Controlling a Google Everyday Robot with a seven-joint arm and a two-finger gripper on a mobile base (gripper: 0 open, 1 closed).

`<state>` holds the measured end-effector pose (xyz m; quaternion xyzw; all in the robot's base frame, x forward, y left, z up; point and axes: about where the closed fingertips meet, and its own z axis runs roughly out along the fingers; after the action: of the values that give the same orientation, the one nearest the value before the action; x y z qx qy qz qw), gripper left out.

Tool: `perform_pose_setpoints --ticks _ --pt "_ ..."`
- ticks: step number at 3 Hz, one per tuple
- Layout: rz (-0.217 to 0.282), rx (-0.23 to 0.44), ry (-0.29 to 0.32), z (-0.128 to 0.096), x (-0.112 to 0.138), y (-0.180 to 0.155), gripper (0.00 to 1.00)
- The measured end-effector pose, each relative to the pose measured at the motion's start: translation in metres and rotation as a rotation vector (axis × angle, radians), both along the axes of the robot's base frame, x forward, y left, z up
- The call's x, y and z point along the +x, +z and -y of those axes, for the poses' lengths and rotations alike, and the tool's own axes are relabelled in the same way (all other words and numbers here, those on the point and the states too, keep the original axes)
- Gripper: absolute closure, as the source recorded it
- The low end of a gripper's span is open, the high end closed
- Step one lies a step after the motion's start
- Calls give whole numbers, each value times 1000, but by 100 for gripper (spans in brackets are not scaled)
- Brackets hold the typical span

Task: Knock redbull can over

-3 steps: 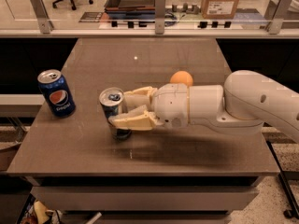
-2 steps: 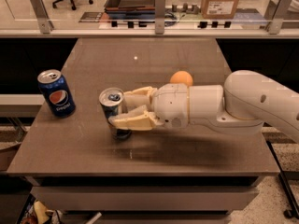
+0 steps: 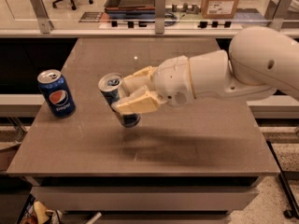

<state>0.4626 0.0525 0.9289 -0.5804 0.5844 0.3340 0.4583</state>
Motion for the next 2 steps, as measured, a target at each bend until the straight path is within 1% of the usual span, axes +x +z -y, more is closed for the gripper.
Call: perform_pose_setpoints --ticks 1,2 --pt "-13 -113 -8 10 11 12 100" --pt "-24 -189 -34 21 15 12 100"
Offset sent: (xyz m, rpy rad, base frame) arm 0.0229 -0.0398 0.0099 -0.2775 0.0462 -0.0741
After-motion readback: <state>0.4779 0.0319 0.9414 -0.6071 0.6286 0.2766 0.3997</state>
